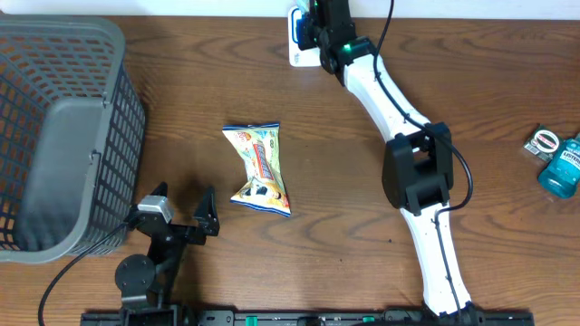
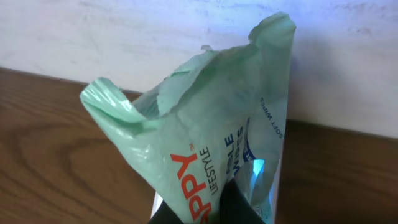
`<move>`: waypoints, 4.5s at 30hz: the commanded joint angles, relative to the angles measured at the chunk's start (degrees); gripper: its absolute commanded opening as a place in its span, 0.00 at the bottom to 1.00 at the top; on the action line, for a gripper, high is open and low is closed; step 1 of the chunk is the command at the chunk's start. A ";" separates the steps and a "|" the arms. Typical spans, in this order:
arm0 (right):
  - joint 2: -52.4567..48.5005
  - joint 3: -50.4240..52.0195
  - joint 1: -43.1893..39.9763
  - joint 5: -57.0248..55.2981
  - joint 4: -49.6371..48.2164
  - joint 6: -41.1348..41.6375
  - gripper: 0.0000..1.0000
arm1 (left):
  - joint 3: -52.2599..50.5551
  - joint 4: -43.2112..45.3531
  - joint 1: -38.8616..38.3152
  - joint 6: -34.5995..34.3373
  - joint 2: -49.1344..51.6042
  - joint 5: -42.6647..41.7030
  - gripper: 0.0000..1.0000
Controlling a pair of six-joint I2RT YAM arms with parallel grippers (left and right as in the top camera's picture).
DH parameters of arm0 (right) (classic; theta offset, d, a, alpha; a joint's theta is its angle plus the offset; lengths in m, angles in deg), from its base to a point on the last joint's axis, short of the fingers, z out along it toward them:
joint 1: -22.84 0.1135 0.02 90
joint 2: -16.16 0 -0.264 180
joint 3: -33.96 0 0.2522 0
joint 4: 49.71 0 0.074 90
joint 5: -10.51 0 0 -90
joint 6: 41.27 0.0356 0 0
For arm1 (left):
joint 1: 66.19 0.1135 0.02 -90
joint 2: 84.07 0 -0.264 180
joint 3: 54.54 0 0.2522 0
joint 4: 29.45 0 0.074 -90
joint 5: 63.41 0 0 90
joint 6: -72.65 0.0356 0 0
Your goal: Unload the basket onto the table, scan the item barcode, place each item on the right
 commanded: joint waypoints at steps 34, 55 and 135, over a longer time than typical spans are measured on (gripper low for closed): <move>1.27 -1.73 -46.51 -25.90 37.29 2.64 0.36 | -1.09 -1.84 -0.17 0.13 -0.33 -0.55 0.98; 11.28 -17.25 -21.68 18.27 67.87 17.14 0.99 | -1.09 -1.84 -0.17 0.13 -0.33 -0.55 0.98; 10.47 8.28 4.50 64.94 78.62 -61.05 0.01 | -1.09 -1.84 -0.17 0.13 -0.33 -0.55 0.98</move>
